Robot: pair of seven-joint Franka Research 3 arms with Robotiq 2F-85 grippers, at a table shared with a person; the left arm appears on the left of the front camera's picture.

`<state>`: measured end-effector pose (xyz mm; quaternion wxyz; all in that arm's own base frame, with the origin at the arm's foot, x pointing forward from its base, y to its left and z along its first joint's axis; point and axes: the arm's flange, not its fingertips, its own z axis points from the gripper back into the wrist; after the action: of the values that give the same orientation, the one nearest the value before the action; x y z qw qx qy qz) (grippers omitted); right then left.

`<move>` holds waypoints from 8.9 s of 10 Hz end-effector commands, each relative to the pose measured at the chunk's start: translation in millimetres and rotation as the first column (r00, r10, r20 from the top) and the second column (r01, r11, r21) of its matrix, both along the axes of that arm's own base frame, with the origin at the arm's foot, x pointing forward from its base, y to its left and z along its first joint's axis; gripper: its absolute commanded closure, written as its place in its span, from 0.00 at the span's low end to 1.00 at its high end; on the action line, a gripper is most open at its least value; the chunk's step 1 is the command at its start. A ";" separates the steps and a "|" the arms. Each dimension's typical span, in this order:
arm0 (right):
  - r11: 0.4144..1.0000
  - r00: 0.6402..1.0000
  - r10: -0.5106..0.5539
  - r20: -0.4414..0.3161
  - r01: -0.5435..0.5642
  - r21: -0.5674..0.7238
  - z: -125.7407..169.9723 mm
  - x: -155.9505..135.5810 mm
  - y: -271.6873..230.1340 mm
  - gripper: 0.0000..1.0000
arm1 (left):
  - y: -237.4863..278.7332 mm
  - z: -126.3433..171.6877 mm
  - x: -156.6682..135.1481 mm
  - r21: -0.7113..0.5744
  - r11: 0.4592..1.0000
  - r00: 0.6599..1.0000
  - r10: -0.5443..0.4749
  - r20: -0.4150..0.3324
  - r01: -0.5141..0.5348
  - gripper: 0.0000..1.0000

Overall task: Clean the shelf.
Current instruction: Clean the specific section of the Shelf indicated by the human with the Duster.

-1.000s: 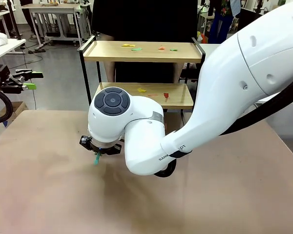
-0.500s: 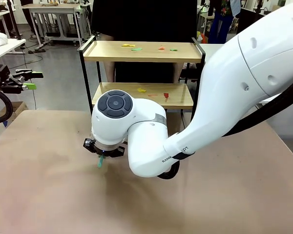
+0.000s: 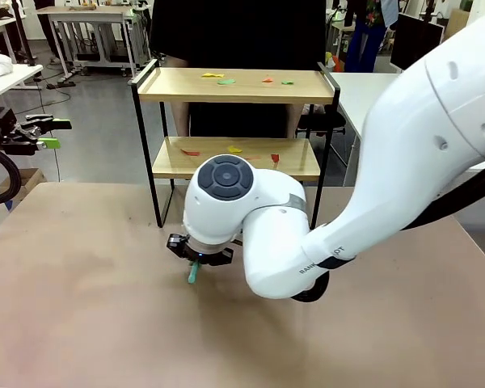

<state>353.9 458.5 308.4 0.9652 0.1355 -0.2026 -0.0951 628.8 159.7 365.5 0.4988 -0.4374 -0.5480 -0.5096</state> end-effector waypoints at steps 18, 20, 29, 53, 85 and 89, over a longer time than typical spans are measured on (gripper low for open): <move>0.939 0.967 -0.227 -0.119 0.185 -0.291 54.0 4.7 -217.5 0.87 | 0.0 2.0 -1.0 -0.001 1.000 1.000 0.000 0.005 0.000 0.00; 0.950 0.989 -0.138 -0.051 0.118 -0.289 55.6 -1.6 -213.5 0.87 | 0.0 2.0 -1.0 -0.001 1.000 1.000 0.000 0.005 0.000 0.00; 0.974 0.998 -0.055 -0.022 0.049 -0.220 64.8 -6.6 -214.3 0.87 | 0.0 2.0 -1.0 -0.001 1.000 1.000 0.000 0.005 0.000 0.00; 0.418 0.426 0.904 -0.041 -0.900 -0.125 165.2 -104.5 -357.8 0.87 | 0.0 2.0 -1.0 -0.001 1.000 1.000 0.000 0.005 0.000 0.00; 0.363 0.393 0.889 -0.234 -0.918 -0.159 225.2 -109.8 -424.1 0.87 | 0.0 2.0 -1.0 -0.001 1.000 1.000 0.000 0.005 0.000 0.00; 0.363 0.393 0.889 -0.234 -0.918 -0.159 225.2 -109.8 -424.1 0.87 | 0.0 2.0 -1.0 -0.001 1.000 1.000 0.000 0.005 0.000 0.00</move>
<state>243.6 34.1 532.9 0.8740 0.0880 -0.0497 0.4753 629.2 159.8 365.8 0.4986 -0.4370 -0.5480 -0.5100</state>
